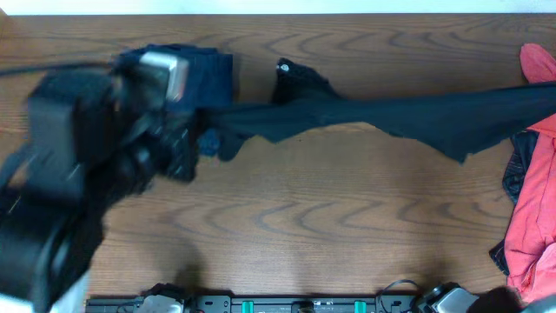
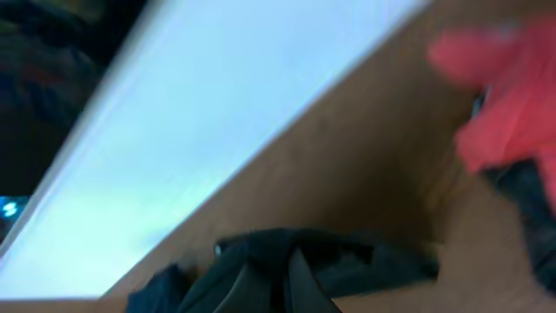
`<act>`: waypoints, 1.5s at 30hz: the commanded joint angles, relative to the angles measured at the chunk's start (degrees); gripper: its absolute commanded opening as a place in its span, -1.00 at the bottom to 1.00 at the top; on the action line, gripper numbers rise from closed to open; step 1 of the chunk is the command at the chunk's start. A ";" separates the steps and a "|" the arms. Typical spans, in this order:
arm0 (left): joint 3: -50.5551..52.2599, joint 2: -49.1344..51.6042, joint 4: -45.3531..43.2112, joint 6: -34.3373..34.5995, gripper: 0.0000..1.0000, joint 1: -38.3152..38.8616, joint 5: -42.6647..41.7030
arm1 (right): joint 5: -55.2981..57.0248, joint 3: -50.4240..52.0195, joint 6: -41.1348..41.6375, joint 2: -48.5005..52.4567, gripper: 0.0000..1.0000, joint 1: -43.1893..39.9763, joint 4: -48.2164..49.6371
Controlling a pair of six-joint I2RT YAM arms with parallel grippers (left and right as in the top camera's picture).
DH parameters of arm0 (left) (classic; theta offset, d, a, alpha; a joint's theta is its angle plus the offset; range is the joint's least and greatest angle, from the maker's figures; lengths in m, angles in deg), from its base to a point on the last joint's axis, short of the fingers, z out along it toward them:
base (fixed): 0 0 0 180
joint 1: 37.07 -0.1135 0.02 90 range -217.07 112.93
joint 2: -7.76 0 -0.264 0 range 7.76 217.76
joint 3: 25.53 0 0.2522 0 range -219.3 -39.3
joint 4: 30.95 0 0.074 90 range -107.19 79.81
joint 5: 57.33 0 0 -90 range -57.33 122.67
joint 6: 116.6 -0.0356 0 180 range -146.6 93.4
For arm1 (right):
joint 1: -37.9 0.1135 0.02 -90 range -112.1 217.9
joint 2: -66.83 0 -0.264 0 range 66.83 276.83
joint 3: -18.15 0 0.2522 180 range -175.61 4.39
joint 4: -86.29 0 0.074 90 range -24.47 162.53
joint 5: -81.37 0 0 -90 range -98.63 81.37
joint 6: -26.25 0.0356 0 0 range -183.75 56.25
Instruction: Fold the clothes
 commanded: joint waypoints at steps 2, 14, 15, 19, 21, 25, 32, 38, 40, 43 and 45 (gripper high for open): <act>-1.97 -4.52 0.00 -1.31 -0.88 -0.24 7.67 | 4.59 -4.13 1.84 -4.68 -0.98 -0.87 -0.17; -3.04 16.02 -9.68 -1.99 -0.88 -0.48 9.07 | 11.10 -4.31 6.78 6.71 -0.97 12.68 7.85; -4.24 18.99 -11.02 -3.06 -0.88 -0.66 8.04 | 10.99 -4.31 8.22 8.83 -0.98 14.32 11.15; -16.50 32.28 -13.51 -6.84 -0.88 -2.08 4.94 | 6.08 -4.33 14.29 16.28 -0.98 19.58 28.15; -25.16 37.00 -12.61 -7.04 -0.88 -2.23 4.98 | 1.29 -4.33 17.18 18.08 -0.97 20.55 37.31; -41.59 39.85 -7.89 -9.11 -0.88 -1.73 5.46 | -3.13 -5.25 22.01 17.90 -0.98 19.28 47.15; -45.38 38.99 6.88 -9.09 -0.88 -1.75 4.48 | -0.66 -6.99 13.03 17.77 -0.98 16.06 30.80; -32.57 42.49 15.15 -9.11 -0.87 -1.75 3.48 | 17.90 -5.53 -1.11 19.74 -0.98 19.06 10.10; -26.12 44.04 16.09 -9.14 -0.86 -1.73 3.17 | 20.83 -3.80 -3.39 21.33 -0.98 20.31 7.34; -16.63 45.88 16.00 -9.16 -0.86 -1.73 1.97 | 21.24 -0.50 -5.84 24.28 -0.97 21.29 5.25; -10.71 46.84 15.87 -9.57 -0.87 -1.73 1.99 | 21.24 1.92 -6.43 25.97 -0.97 21.33 4.09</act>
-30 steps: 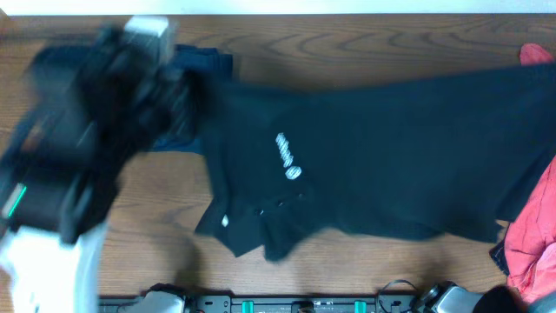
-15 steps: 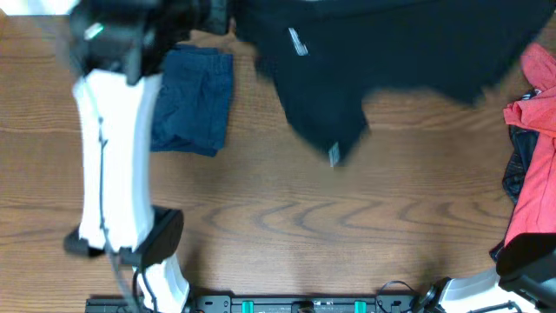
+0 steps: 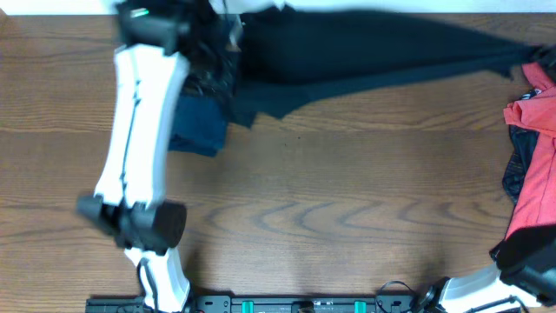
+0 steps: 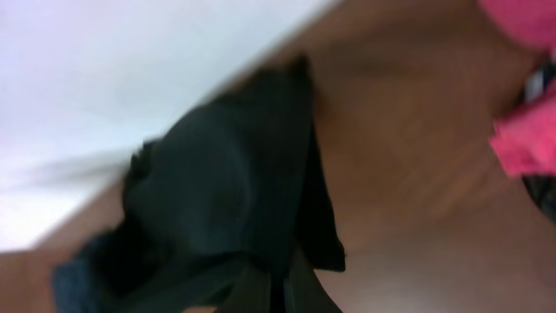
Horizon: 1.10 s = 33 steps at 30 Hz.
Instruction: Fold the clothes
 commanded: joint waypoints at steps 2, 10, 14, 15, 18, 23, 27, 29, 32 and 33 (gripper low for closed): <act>10.84 0.39 0.83 -1.07 -0.87 -0.24 -0.72 | 5.62 5.55 -5.22 4.42 -0.98 0.13 -2.19; 17.42 0.37 4.02 -1.05 -0.86 0.37 -2.82 | 18.99 8.33 -5.79 4.57 -0.98 0.02 -10.34; 17.57 0.04 6.05 -0.98 -0.88 2.47 -3.52 | 22.27 8.33 -5.95 4.48 -0.97 -0.07 -14.64; 17.77 -0.35 6.03 -0.81 -0.88 3.41 -3.58 | 22.51 8.33 -7.02 4.48 -0.97 -0.07 -15.74; 17.77 -0.72 5.77 -0.79 -0.87 6.29 -3.56 | 22.53 8.33 -9.79 4.48 -0.97 -0.07 -17.81; 17.77 -0.68 -0.57 1.09 -0.87 8.68 -0.92 | 21.00 8.33 -9.53 4.48 -0.97 -0.07 -13.99; 17.77 -0.68 -6.82 6.32 -0.87 7.87 7.17 | 20.35 8.37 -6.34 4.50 -0.97 -0.02 -7.85; 17.77 -0.52 -9.18 6.25 -0.87 7.10 7.52 | 20.35 8.37 -4.76 4.68 -0.98 -0.02 -5.11; 17.79 0.09 -11.93 6.01 -0.87 5.95 7.54 | 20.22 8.39 -3.08 5.29 -0.97 0.00 -2.21; 17.79 0.22 -12.76 5.57 -0.87 5.68 7.52 | 19.87 8.39 -2.93 5.53 -0.98 0.00 -1.57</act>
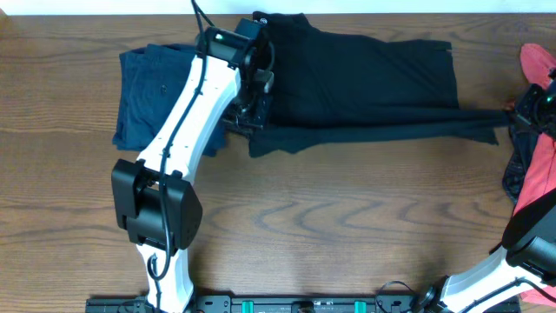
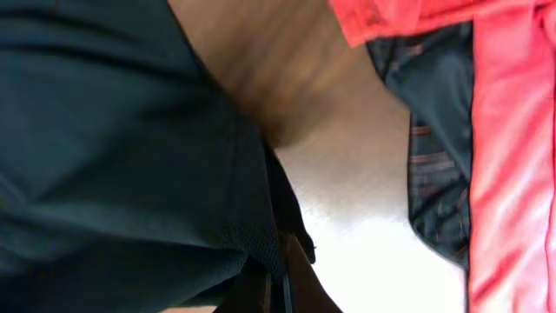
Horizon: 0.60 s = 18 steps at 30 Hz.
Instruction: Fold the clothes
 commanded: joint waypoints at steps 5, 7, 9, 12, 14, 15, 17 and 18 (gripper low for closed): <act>1.20 -0.24 -6.54 -1.51 -0.87 -1.33 2.60 | -1.05 -0.70 3.34 2.19 -0.97 0.31 4.20; 2.27 -0.22 -8.70 -1.73 -0.85 -1.33 2.62 | -1.77 -0.66 3.32 3.58 -0.97 0.66 5.46; 3.85 -0.22 -10.78 -1.99 -0.85 -1.33 2.60 | -2.03 -0.63 3.34 5.35 -0.97 1.16 6.69; 6.64 -0.20 -14.25 -2.80 -0.85 -1.33 2.97 | -3.08 -0.63 3.30 8.07 -0.98 1.57 9.05; 8.17 -0.20 -16.61 -2.78 -0.85 -1.33 4.20 | -4.85 -0.63 3.30 9.35 -0.98 1.53 10.99; 8.72 -0.20 -17.49 -2.80 -0.85 -1.33 5.01 | -5.64 -0.63 3.28 9.79 -0.97 1.51 11.87; 9.42 -0.20 -18.56 -2.80 -0.85 -1.33 6.36 | -6.67 -0.63 3.32 10.16 -0.98 1.46 13.53; 9.70 -0.20 -19.15 -2.82 -0.85 -1.33 7.17 | -7.08 -0.63 3.30 10.16 -0.97 1.46 14.21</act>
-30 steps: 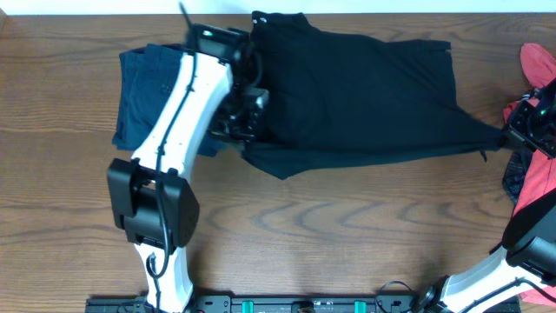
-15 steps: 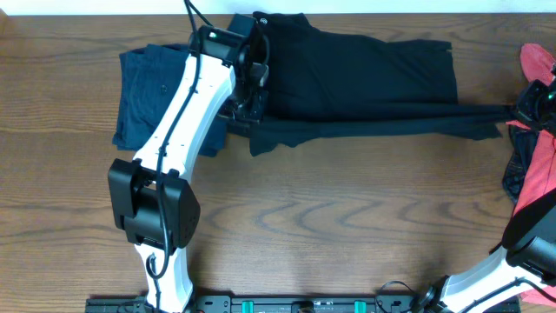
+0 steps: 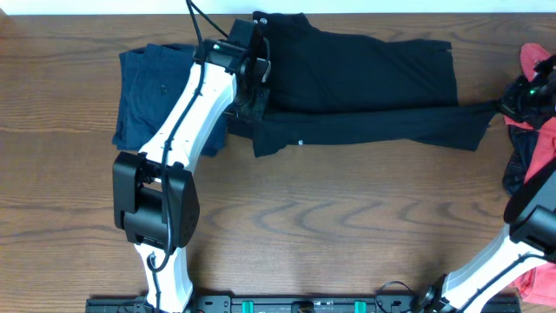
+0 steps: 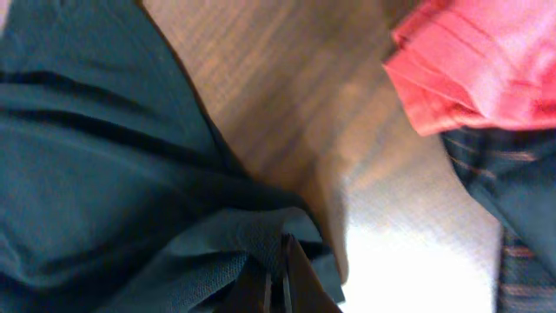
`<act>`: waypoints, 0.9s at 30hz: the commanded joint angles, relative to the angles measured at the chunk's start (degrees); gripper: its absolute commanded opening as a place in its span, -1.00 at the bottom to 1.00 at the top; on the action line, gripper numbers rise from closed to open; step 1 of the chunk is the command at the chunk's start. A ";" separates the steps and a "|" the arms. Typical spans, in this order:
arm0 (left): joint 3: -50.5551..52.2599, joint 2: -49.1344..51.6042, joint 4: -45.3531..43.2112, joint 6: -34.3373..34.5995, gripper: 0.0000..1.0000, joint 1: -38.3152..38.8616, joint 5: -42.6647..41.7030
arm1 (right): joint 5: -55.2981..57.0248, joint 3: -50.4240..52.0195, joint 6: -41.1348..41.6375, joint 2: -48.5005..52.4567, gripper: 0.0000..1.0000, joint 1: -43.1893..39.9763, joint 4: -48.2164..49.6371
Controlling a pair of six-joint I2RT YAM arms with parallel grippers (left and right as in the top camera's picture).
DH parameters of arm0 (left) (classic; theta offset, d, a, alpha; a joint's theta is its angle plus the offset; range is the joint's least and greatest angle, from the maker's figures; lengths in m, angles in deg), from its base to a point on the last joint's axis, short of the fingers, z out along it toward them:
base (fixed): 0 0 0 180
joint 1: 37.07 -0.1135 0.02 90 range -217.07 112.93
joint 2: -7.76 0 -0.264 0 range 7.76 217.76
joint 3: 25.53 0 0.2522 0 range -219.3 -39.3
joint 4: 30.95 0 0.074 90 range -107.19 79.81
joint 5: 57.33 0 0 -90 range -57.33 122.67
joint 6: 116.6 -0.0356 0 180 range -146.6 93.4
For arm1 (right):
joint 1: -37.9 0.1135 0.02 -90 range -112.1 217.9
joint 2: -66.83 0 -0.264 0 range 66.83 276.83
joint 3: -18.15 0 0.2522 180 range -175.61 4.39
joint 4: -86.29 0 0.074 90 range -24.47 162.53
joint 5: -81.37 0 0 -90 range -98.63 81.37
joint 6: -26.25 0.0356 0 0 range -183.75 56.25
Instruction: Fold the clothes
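Observation:
Black trousers lie flat along the far side of the table, one leg above the other, waist to the left. My left gripper sits on the waist end, fingers down in the cloth and apparently shut on it. My right gripper is at the hem of the nearer leg. In the right wrist view that gripper is shut on a bunched fold of the black cloth.
A folded navy garment lies left of the trousers, partly under my left arm. A red garment and a dark striped one are heaped at the right edge, close to my right gripper. The near half of the table is bare wood.
The nearer trouser leg was pulled into a thin strip; now it lies wider and flatter, right under the other leg. My right gripper has shifted slightly left and farther back, still holding the hem.
The trousers first hung stretched between both grippers across the middle of the table. Then they were held up over the far edge. Then they lay at the far side beside the navy garment, and now the nearer leg is spread flat.

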 commanded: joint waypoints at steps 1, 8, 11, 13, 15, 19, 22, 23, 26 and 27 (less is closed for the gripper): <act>0.76 -0.17 -1.20 -0.96 -0.85 -0.22 4.22 | -2.25 -0.63 0.59 -0.20 -0.96 0.17 1.88; 1.31 -0.17 -4.94 -0.96 -0.71 -0.22 4.72 | -2.25 -0.55 0.61 -0.20 -0.83 0.26 4.28; 1.31 -0.17 -5.53 -0.94 -0.28 -0.22 4.98 | -2.27 -0.55 0.57 -0.20 0.03 0.26 5.84; 1.31 -0.17 -5.27 -0.92 -0.03 -0.24 6.80 | -2.25 -0.55 -0.22 -0.20 0.60 0.24 6.45; 1.31 -0.17 -3.80 -0.92 0.53 -0.42 9.60 | -2.23 -0.55 -2.14 -0.20 0.88 -0.02 6.29; 1.31 -0.17 1.55 -0.39 0.67 -1.53 10.23 | -2.03 -0.55 -4.61 -0.20 0.91 -1.20 2.45; 1.36 -0.17 5.86 1.36 0.71 -2.08 7.72 | -1.95 -0.35 -4.57 -0.20 0.63 -1.88 -3.45; 1.53 -0.17 6.75 1.92 0.72 -2.10 5.88 | -1.42 0.24 -4.57 -0.20 0.53 -1.88 -5.27; 3.52 -0.17 6.01 2.36 0.72 -2.08 0.35 | 1.66 4.11 -4.46 -0.20 0.51 -1.09 -5.84; 4.74 -0.17 4.85 2.47 0.72 -2.08 -1.07 | 1.75 5.95 -4.33 -0.20 0.51 -0.81 -4.46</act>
